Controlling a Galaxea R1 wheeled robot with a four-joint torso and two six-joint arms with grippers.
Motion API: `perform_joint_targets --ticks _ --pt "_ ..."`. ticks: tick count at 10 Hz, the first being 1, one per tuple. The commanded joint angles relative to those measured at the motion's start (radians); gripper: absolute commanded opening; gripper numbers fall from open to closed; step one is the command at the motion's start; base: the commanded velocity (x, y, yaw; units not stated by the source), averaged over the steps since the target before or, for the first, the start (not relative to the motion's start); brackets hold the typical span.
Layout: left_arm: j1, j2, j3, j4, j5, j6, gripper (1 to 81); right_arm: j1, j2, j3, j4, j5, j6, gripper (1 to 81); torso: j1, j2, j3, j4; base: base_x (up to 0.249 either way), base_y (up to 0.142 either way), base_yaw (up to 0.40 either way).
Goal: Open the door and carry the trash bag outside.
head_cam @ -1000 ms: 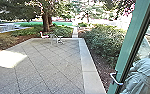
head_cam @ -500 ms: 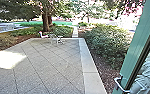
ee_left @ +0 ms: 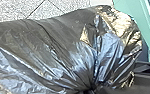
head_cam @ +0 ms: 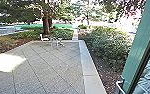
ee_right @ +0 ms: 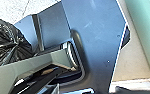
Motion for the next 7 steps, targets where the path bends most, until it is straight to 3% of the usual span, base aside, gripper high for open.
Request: perform_joint_targets --ticks 1,7 --pt "-0.050 0.000 0.000 0.001 0.044 0.005 1.0 0.046 0.005 0.002 0.001 -0.052 0.000 81.1 0.001 0.000 0.000 0.000 0.136 0.000 0.000" --pt "-0.050 0.000 0.000 0.000 0.045 0.005 1.0 0.046 0.005 0.002 0.003 -0.051 0.000 81.1 0.001 0.000 0.000 0.000 0.127 0.000 0.000"
